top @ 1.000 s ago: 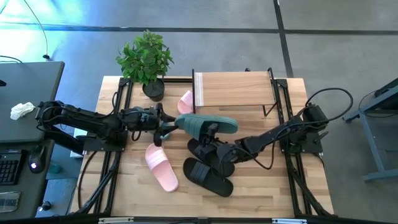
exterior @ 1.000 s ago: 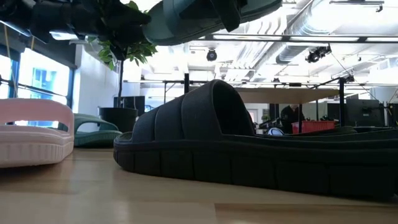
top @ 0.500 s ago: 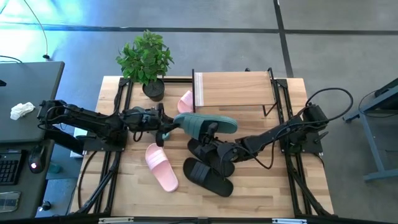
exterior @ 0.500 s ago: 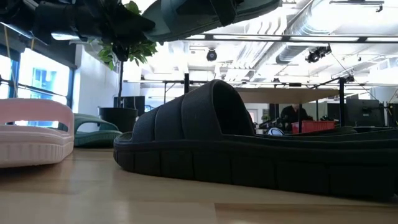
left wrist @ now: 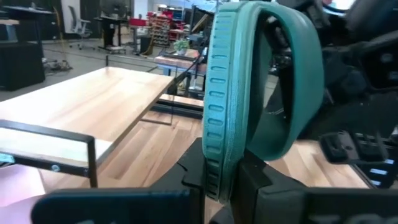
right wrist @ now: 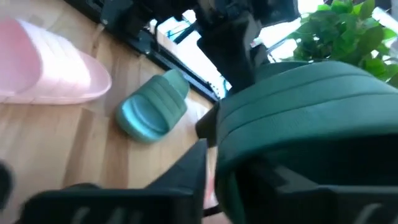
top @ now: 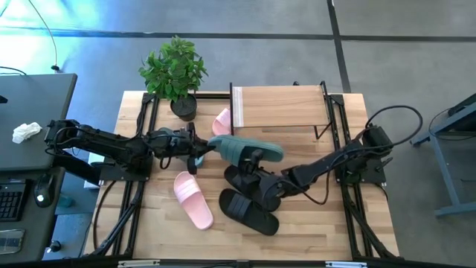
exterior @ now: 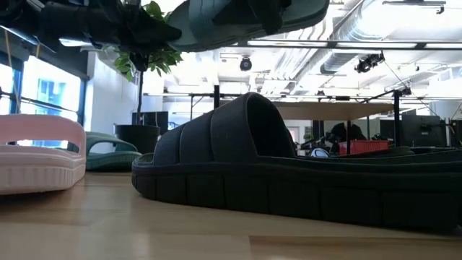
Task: Pick and place slides into the shelf
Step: Put the right green slide under the shelf
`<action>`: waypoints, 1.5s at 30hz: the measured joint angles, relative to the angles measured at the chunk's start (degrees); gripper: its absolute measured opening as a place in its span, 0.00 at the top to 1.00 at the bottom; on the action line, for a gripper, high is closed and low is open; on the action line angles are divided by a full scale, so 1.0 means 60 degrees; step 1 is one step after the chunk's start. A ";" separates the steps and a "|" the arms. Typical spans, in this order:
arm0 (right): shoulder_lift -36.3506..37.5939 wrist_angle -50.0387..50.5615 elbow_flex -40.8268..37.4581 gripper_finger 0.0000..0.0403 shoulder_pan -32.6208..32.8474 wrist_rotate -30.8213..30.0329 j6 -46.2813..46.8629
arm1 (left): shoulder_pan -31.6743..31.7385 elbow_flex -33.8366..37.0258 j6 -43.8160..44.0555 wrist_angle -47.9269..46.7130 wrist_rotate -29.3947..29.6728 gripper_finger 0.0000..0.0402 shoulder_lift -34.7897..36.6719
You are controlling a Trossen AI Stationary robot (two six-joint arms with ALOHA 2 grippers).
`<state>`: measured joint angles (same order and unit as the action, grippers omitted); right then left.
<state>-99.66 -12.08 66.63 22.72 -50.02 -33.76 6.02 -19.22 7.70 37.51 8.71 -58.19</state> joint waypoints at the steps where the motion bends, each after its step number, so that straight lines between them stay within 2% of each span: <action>1: 0.0000 0.0159 0.0000 0.76 0.0070 -0.0087 0.0169 | 0.0001 0.0002 -0.0001 0.0001 0.0017 0.94 0.0000; 6: 0.0000 0.0817 0.0000 0.55 0.0668 -0.1562 0.0460 | 0.0005 0.0003 -0.0114 -0.0006 0.0038 0.94 0.0000; 10: 0.0016 0.0982 0.0000 0.45 0.1417 -0.3199 0.0295 | 0.0005 0.0003 -0.0113 -0.0005 0.0033 0.94 0.0000; 15: 0.0461 0.1197 0.0000 0.42 0.2445 -0.4708 0.0315 | 0.0005 0.0003 -0.0247 -0.0002 0.0022 0.94 0.0004; 19: 0.1288 0.1206 0.0000 0.42 0.3306 -0.5676 0.0528 | 0.0005 0.0003 -0.0284 -0.0003 -0.0052 0.94 0.0004; 25: 0.3196 0.2135 0.0000 0.41 0.4359 -0.6367 0.2310 | 0.0001 0.0003 -0.0333 -0.0002 -0.0434 0.94 0.0004; 28: 0.4300 0.3577 0.0007 0.41 0.4640 -0.5882 0.4568 | -0.0004 0.0003 -0.0486 -0.0002 -0.0588 0.94 0.0004; 30: 0.5049 0.5158 0.0007 0.41 0.4685 -0.4800 0.6721 | -0.0006 0.0003 -0.0499 -0.0002 -0.0598 0.94 0.0004; 35: 0.6577 1.0685 0.0011 0.41 0.3693 -0.0023 1.3594 | -0.0003 0.0003 -0.0573 -0.0002 -0.0663 0.94 0.0004; 37: 0.6693 1.2286 0.0007 0.42 0.3378 0.1066 1.5207 | -0.0003 0.0003 -0.0583 -0.0002 -0.0663 0.94 0.0004; 39: 0.6669 1.2820 0.0007 0.43 0.3368 0.1349 1.5848 | -0.0003 0.0003 -0.0586 -0.0002 -0.0663 0.94 0.0004; 41: 0.6582 1.2658 0.0007 0.44 0.3469 0.1296 1.5910 | -0.0003 0.0003 -0.0593 -0.0002 -0.0659 0.94 0.0004; 45: 0.6186 1.1942 0.0007 0.46 0.3548 0.0261 1.5494 | -0.0003 0.0003 -0.0603 -0.0002 -0.0631 0.94 0.0004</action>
<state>-62.54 59.57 66.67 44.01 -48.46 59.20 6.00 -19.20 4.09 37.50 4.92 -58.17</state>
